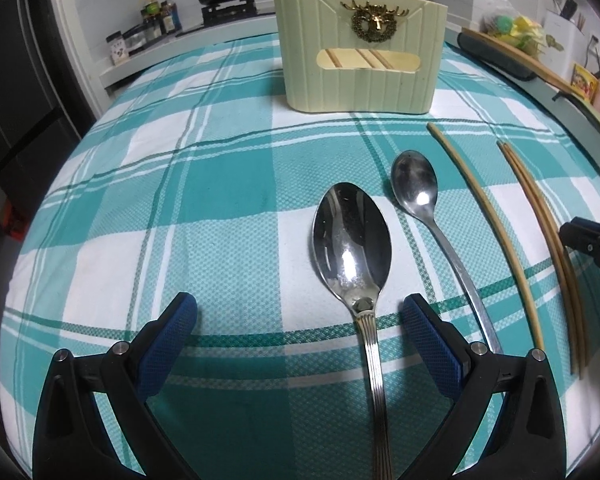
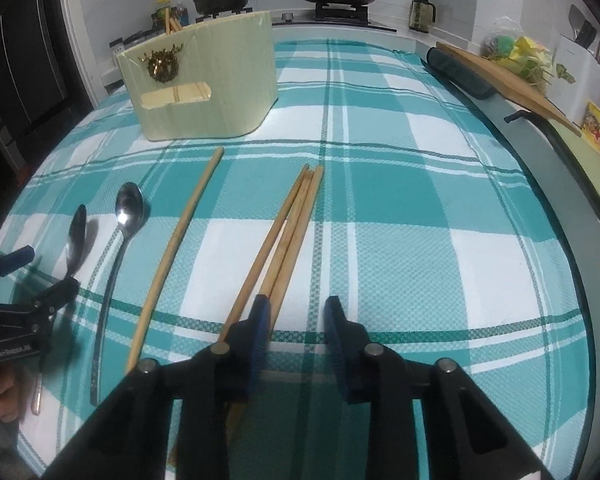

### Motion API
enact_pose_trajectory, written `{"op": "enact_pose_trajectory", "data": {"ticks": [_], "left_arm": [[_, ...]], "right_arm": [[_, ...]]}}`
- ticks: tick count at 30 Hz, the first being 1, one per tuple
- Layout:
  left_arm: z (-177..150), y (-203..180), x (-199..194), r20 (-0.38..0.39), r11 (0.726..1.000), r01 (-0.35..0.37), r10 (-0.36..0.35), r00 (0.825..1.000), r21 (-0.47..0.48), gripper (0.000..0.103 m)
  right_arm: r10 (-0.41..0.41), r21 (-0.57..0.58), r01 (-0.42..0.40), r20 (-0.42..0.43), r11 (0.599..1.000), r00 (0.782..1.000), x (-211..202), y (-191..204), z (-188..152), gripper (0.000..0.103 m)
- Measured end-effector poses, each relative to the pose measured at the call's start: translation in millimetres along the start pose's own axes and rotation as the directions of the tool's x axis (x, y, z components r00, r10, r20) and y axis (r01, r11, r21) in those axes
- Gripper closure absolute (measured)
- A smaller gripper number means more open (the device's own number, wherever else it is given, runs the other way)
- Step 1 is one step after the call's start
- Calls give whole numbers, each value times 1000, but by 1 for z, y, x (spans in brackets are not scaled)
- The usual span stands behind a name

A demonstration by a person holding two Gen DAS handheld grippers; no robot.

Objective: Organize utensils
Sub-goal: 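Lower the right gripper onto the bundle of wooden chopsticks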

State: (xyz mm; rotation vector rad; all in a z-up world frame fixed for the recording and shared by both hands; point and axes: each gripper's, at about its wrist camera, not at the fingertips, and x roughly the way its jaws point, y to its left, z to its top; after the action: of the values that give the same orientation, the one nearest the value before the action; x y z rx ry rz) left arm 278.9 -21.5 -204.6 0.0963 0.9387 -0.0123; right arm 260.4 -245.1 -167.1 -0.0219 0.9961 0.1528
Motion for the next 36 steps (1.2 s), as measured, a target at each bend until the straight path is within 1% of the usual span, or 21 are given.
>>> {"op": "enact_pose_trajectory", "data": {"ticks": [2, 7, 13, 30, 33, 36], "left_arm": [[0, 2, 2, -3, 1000, 8, -8, 1000, -9, 1], [-1, 4, 5, -11, 999, 24, -25, 1000, -29, 0], [-1, 5, 5, -12, 999, 31, -31, 999, -37, 0], [-1, 6, 7, -17, 998, 39, -40, 999, -42, 0], [4, 7, 11, -21, 998, 50, -50, 999, -32, 0], [8, 14, 14, -21, 998, 33, -34, 999, -46, 0]], "right_arm": [[9, -1, -9, 2, 1000, 1000, 1, 2, 2, 78], [-16, -16, 16, -6, 1000, 1000, 3, 5, 7, 78], [-55, -41, 55, 9, 998, 998, 4, 9, 10, 78], [-76, -59, 77, 16, 995, 997, 3, 12, 9, 78], [-89, -86, 91, 22, 992, 996, 3, 15, 9, 78], [-108, -115, 111, 36, 987, 994, 6, 12, 13, 79]]}}
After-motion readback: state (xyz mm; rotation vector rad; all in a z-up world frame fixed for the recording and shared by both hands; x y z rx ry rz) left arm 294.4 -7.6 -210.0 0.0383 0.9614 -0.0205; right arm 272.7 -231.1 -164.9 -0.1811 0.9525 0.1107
